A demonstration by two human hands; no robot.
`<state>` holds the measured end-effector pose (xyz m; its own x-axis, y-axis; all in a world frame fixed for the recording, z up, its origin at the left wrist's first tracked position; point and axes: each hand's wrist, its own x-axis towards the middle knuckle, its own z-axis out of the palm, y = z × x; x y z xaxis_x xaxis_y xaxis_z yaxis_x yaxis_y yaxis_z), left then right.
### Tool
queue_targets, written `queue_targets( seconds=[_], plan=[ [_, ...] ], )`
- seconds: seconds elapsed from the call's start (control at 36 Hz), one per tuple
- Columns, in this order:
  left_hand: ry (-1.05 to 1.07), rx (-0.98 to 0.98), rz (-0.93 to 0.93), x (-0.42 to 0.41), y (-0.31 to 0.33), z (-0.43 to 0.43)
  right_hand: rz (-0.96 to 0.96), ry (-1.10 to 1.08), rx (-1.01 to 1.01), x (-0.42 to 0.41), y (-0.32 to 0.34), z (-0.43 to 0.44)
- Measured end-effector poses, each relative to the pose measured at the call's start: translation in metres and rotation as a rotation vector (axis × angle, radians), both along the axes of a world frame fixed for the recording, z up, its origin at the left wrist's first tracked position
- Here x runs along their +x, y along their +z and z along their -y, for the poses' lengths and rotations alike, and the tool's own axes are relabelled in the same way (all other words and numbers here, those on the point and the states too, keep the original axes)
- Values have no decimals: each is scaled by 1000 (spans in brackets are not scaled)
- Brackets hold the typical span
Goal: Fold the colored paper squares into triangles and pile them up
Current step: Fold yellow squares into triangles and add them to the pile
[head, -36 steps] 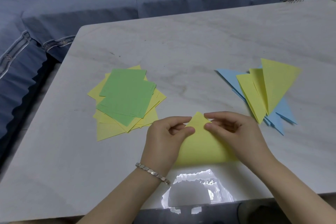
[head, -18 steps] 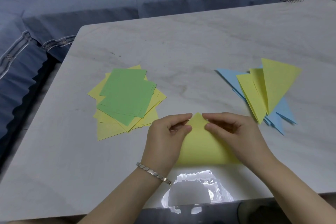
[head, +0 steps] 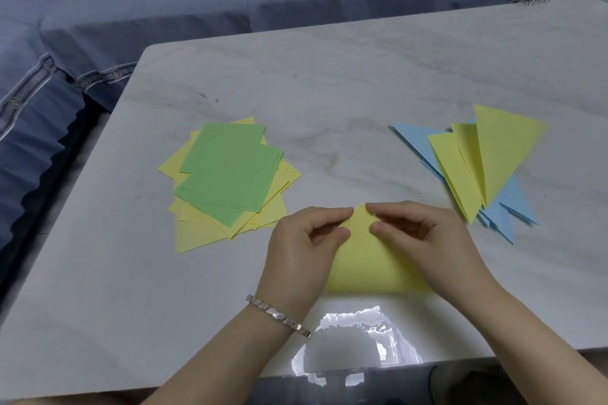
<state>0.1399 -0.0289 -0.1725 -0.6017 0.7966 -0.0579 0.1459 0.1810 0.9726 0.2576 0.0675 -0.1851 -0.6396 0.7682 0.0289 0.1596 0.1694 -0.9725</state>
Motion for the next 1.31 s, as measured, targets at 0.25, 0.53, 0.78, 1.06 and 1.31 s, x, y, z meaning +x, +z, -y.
queue_targets(
  seconds=[0.25,0.53,0.78,1.06,1.31],
  plan=[
    [39,6,12,2,-1,-1,-18,-18,-42,-1,3,2],
    [72,4,33,4,-2,-3,3,-2,-28,1,4,-2],
    [-24,-90,4,-14,5,-19,57,121,31,-8,8,-16],
    [26,-212,125,-48,-13,-61,305,112,621,-39,-1,-48],
    [63,-381,-150,-74,-46,-81,485,490,930,-37,-58,-37]
  ],
)
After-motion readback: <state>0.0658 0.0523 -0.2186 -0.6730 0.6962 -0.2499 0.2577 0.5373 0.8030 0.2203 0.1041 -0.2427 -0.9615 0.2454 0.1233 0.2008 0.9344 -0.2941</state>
